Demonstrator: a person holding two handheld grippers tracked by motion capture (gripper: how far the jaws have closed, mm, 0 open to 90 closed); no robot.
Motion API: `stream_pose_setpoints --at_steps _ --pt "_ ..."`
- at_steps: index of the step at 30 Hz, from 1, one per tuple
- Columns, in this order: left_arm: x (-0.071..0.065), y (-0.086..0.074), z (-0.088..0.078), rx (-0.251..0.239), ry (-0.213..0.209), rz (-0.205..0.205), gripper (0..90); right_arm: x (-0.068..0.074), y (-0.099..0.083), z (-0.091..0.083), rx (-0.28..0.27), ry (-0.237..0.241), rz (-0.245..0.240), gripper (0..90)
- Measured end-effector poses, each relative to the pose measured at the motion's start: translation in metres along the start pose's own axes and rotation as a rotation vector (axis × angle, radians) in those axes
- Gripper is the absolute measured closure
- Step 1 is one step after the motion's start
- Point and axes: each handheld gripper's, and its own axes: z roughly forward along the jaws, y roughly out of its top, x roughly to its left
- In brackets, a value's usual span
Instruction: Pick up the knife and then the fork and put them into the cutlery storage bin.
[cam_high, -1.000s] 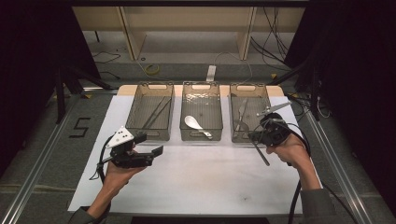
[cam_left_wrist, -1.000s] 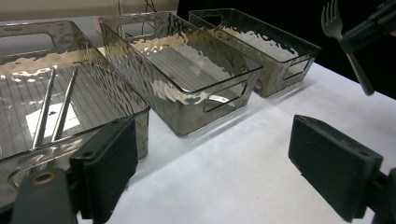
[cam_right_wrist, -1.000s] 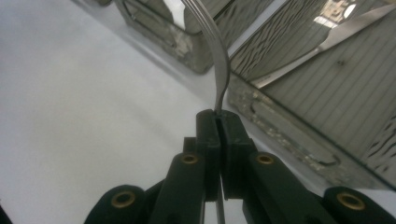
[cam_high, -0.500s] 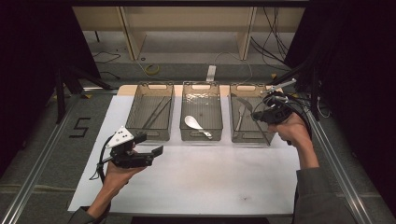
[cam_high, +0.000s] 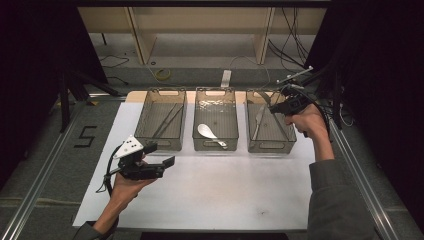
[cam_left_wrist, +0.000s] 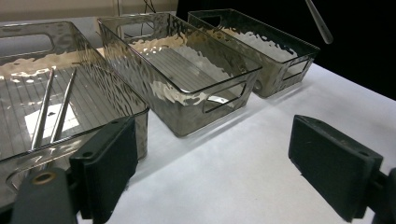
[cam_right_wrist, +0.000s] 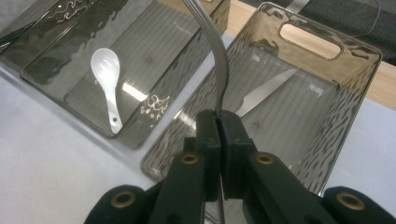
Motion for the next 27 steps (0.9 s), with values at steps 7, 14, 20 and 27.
stream_pose_setpoints --at_steps 7,14,20,27 --pt "0.0 0.0 0.0 -0.002 -0.001 -0.001 15.2 -0.01 0.01 0.009 -0.013 -0.029 0.039 88.6" --pt "0.0 0.0 0.0 -0.002 -0.003 -0.003 15.2 -0.019 0.011 0.022 -0.019 -0.064 0.081 88.5" --pt "0.0 0.0 -0.001 -0.002 -0.004 -0.004 15.2 -0.025 0.002 0.041 -0.008 -0.071 0.121 88.5" --pt "0.001 0.0 0.0 0.0 -0.003 -0.003 15.2 -0.028 -0.013 0.06 0.016 -0.064 0.144 88.5"
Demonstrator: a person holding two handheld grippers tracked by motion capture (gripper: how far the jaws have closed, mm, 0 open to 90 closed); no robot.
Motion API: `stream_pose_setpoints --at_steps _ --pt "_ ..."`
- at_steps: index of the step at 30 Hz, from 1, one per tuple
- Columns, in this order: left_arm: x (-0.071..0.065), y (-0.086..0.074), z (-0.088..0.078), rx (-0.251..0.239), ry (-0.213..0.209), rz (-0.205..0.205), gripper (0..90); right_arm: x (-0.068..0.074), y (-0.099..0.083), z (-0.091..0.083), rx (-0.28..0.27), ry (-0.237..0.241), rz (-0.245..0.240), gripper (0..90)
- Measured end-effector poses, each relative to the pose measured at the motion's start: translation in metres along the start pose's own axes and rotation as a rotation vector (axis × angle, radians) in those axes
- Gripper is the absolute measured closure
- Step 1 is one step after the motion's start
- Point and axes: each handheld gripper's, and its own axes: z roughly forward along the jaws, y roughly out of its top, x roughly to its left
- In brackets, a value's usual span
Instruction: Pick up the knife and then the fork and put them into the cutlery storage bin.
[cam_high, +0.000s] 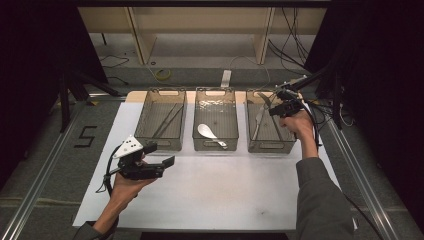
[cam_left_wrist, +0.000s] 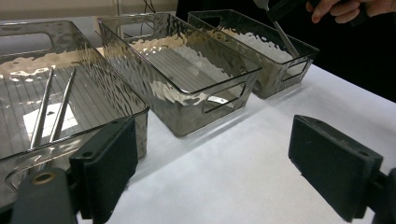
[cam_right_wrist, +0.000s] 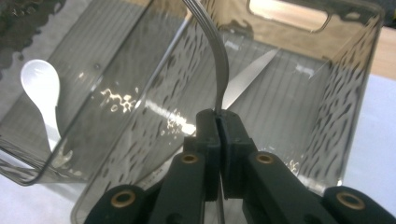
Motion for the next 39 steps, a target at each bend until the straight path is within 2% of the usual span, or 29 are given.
stream_pose_setpoints --at_steps 12,22,24,26,34,39 --pt "0.0 0.0 0.0 0.0 -0.001 0.001 15.2 0.001 -0.009 0.015 0.022 0.01 0.006 88.3" --pt "0.0 0.0 0.0 0.001 0.0 0.001 15.2 0.001 -0.017 0.029 0.056 0.013 0.035 86.4" --pt "-0.001 0.0 0.0 0.0 0.001 0.0 15.2 0.001 -0.017 0.029 0.044 -0.001 0.051 79.7" --pt "-0.001 0.0 0.0 0.001 0.001 0.001 15.2 -0.001 -0.016 0.027 0.031 0.014 0.062 75.8" --pt "-0.001 0.0 0.0 0.0 0.0 0.0 15.2 0.001 -0.015 0.015 -0.012 0.037 0.052 58.5" --pt "0.0 0.0 0.0 0.001 0.0 0.001 15.2 0.01 -0.018 0.004 -0.06 0.068 0.031 48.8"
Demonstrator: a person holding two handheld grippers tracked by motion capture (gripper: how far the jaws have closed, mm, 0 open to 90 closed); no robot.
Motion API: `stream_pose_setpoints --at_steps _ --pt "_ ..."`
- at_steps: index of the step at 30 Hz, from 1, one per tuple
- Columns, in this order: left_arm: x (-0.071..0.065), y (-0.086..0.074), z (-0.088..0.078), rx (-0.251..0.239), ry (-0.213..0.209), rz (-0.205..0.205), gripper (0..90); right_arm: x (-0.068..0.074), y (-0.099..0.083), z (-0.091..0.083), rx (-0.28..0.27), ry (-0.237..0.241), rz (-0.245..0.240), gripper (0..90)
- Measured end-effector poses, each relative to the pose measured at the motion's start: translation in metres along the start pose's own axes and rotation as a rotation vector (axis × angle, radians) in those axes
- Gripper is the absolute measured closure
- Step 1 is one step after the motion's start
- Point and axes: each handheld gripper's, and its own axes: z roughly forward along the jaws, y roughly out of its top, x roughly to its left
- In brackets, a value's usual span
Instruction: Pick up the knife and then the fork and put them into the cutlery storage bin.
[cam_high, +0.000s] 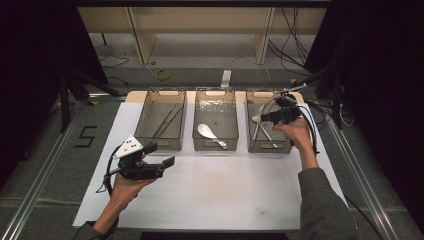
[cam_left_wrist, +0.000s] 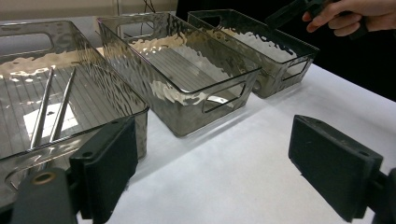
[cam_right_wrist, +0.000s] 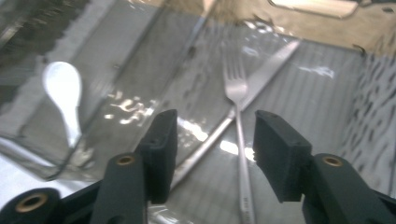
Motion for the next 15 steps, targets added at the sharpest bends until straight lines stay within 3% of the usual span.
stream_pose_setpoints --at_steps 5,15 --pt "-0.001 0.0 0.0 0.0 0.0 -0.003 15.2 0.017 -0.009 -0.014 -0.045 0.037 -0.039 41.0" --pt "0.0 0.0 0.0 -0.009 -0.013 -0.009 15.1 0.054 -0.033 -0.034 -0.179 0.118 -0.099 37.2"
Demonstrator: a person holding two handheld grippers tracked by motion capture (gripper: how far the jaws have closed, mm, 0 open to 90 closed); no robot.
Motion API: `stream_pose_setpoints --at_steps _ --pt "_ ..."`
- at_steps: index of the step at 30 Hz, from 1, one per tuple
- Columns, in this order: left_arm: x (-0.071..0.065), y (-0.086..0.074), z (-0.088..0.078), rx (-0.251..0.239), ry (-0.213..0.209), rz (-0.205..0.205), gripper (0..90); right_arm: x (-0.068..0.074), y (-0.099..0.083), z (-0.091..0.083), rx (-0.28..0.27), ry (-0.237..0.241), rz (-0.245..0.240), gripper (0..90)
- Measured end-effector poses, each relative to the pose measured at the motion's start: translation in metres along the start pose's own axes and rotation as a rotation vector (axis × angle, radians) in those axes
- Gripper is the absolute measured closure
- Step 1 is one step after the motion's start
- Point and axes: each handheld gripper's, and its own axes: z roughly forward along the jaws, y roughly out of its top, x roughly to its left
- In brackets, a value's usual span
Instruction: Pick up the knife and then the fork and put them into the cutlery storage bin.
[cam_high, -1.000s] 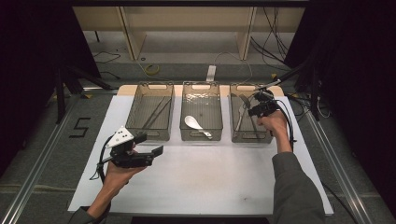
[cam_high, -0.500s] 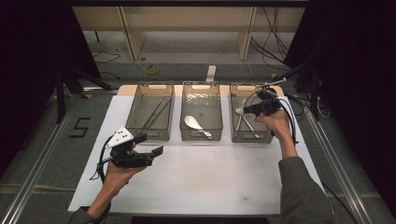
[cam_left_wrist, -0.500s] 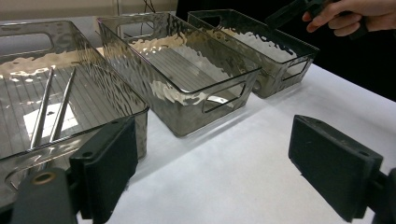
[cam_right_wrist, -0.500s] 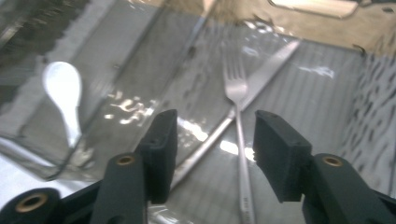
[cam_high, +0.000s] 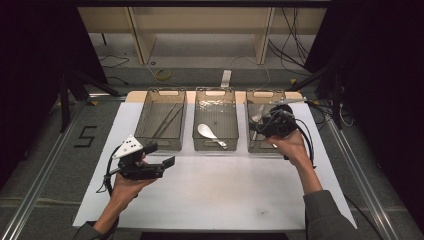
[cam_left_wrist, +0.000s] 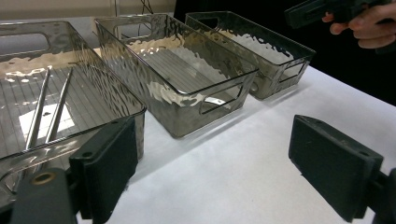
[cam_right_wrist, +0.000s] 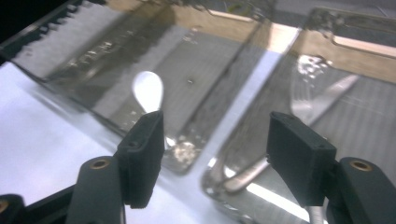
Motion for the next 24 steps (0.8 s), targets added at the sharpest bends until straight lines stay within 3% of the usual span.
stream_pose_setpoints --at_steps 4,13,24 --pt "0.0 0.0 -0.001 -0.004 -0.008 -0.011 15.1 0.013 -0.01 -0.004 -0.028 0.028 -0.023 34.8" --pt "0.0 0.0 0.001 -0.006 -0.021 -0.015 15.1 0.032 -0.035 -0.01 -0.097 0.142 -0.034 33.0" --pt "0.0 0.0 0.001 -0.004 -0.024 -0.016 15.1 0.038 -0.057 -0.021 -0.148 0.179 -0.031 30.7"
